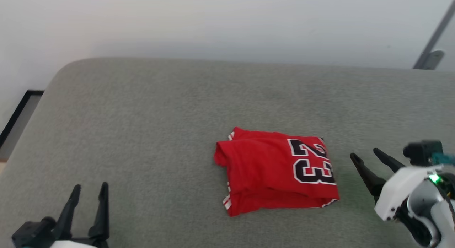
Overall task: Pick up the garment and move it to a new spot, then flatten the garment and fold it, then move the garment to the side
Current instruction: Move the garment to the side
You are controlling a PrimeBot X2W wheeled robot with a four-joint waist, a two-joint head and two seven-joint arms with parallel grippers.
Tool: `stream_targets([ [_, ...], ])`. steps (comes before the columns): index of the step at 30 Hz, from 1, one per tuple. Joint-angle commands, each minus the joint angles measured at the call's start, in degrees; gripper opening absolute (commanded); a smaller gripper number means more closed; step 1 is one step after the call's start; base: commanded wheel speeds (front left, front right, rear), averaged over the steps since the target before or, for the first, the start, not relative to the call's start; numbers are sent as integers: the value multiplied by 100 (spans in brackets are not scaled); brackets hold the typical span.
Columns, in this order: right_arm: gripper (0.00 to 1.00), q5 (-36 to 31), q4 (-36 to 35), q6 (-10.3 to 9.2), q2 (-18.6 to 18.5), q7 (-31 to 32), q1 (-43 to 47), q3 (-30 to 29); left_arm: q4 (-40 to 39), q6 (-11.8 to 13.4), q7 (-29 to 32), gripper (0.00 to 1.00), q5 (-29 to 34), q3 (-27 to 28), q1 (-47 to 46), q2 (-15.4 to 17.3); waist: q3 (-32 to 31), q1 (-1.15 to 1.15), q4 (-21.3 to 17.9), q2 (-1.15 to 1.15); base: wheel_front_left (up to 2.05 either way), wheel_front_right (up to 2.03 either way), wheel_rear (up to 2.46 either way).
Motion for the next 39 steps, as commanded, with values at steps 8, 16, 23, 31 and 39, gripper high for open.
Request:
stream_targets([
  [8,100,423,364,0,-213,1628,-691,265,156,-19,-28,100,-85,-348,-364,15,348,0,480,0,0,0,0],
  [16,100,528,653,0,-205,3053,-1082,339,315,-19,-28,100,-173,-582,-613,3,620,0,763,0,0,0,0],
  [23,100,459,1087,0,160,3864,-1403,554,438,-19,-28,100,-244,-731,-854,-2,863,0,874,0,0,0,0],
  [31,0,546,1400,7,410,4072,-1520,648,559,-19,-28,100,-320,-802,-1073,-21,962,0,918,0,0,0,0],
  [39,0,507,1002,-15,-136,3785,-1777,408,423,-19,-28,100,-186,-509,-1167,-22,1015,0,666,0,0,0,0],
])
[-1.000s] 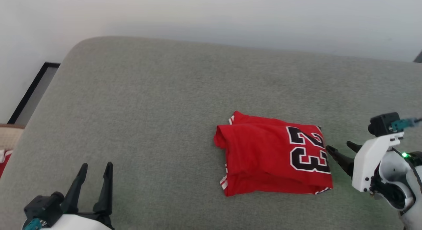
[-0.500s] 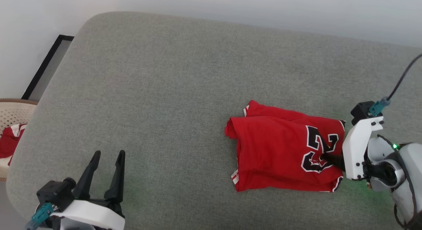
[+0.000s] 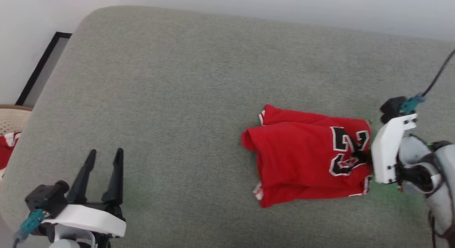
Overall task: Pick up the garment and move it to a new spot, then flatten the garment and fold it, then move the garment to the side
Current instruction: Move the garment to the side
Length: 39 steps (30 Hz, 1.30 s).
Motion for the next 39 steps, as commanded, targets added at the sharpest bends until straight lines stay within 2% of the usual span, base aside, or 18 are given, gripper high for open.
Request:
stream_targets([
  [1,0,-45,-7,-31,-143,-40,-8,-55,-33,-19,-28,100,57,50,-80,-13,-4,0,-83,0,0,0,0],
  [7,0,-179,-276,-30,-459,-103,-104,-253,-236,-19,-28,100,152,84,-168,41,31,0,-468,0,0,0,0],
  [22,0,-623,-551,-19,-1006,-225,-492,-895,-445,-19,-28,100,183,-441,-732,465,338,0,-1592,0,0,0,0],
  [30,0,-899,-483,-19,-1202,-673,-703,-1042,-516,-19,-28,100,174,-649,-1023,599,613,0,-2074,0,0,0,0],
  [39,0,-1384,107,-19,-1364,-1535,-1140,-1240,-557,-19,-28,100,188,-952,-1452,819,1005,0,-2538,0,0,0,0],
])
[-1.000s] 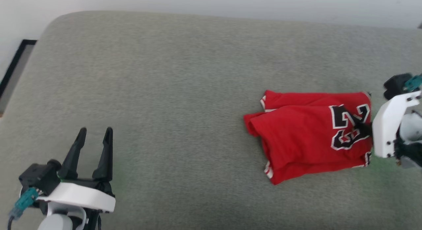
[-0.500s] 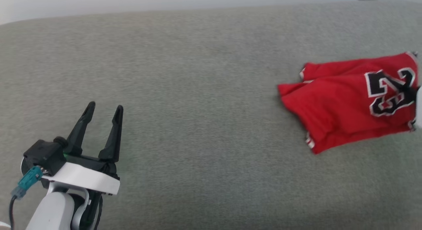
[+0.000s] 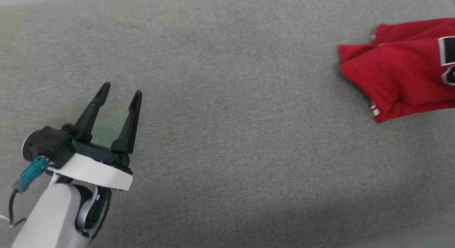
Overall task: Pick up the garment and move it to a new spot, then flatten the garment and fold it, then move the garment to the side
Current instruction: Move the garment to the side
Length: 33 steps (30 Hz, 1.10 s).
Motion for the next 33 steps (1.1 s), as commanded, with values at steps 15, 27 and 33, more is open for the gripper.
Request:
stream_targets([
  [15,0,-1487,1684,-4,-20,-1559,-859,-184,-30,-19,-28,100,-79,-442,-690,252,687,0,-91,0,0,0,0],
  [27,43,-2055,3007,-3,517,-2058,-1537,-435,4,-19,-28,100,-148,-505,-881,307,842,0,106,0,0,0,0],
  [33,100,-2005,3274,-3,501,-2155,-1695,-326,-47,-20,-28,100,-165,-343,-710,309,762,0,65,0,0,0,0],
])
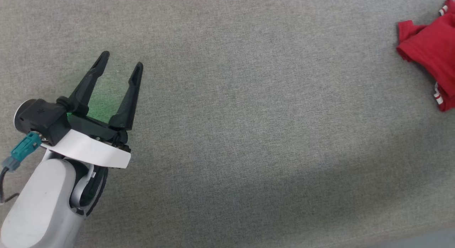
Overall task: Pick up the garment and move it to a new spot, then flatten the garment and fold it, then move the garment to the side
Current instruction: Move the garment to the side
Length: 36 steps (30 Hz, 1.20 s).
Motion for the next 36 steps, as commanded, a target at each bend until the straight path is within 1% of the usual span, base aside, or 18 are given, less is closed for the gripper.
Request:
stream_targets([
  [1,100,36,23,-2,1,-28,-47,23,-15,-20,-28,100,-30,21,62,11,-18,0,-13,0,0,0,0],
  [10,100,293,134,-3,-110,-317,-158,160,-134,-20,-28,100,-57,243,287,9,-181,0,-58,0,0,0,0],
  [14,100,407,89,-3,-74,-491,-196,224,-162,-19,-28,100,-121,356,398,-16,-273,0,-55,0,0,0,0],
  [17,100,531,27,-3,26,-654,-167,284,-176,-20,-28,100,-81,420,493,-19,-373,0,-46,0,0,0,0],
  [18,100,564,-53,-3,74,-760,-102,390,-169,-20,-28,100,-120,482,551,-40,-450,0,-48,0,0,0,0],
  [23,100,790,-208,-2,281,-1066,51,531,-155,-20,-28,100,-143,648,707,-90,-640,0,-27,0,0,0,0],
  [29,100,1151,-619,-2,509,-1463,310,784,-64,-20,-28,100,-142,853,868,-167,-899,0,16,0,0,0,0],
  [34,100,1447,-1057,-2,582,-1829,615,987,4,-20,-28,100,-71,1044,1006,-260,-1137,0,70,0,0,0,0],
  [36,100,1449,-1226,-2,562,-1948,775,1076,35,-20,-28,100,-35,1123,1086,-306,-1235,0,91,0,0,0,0],
])
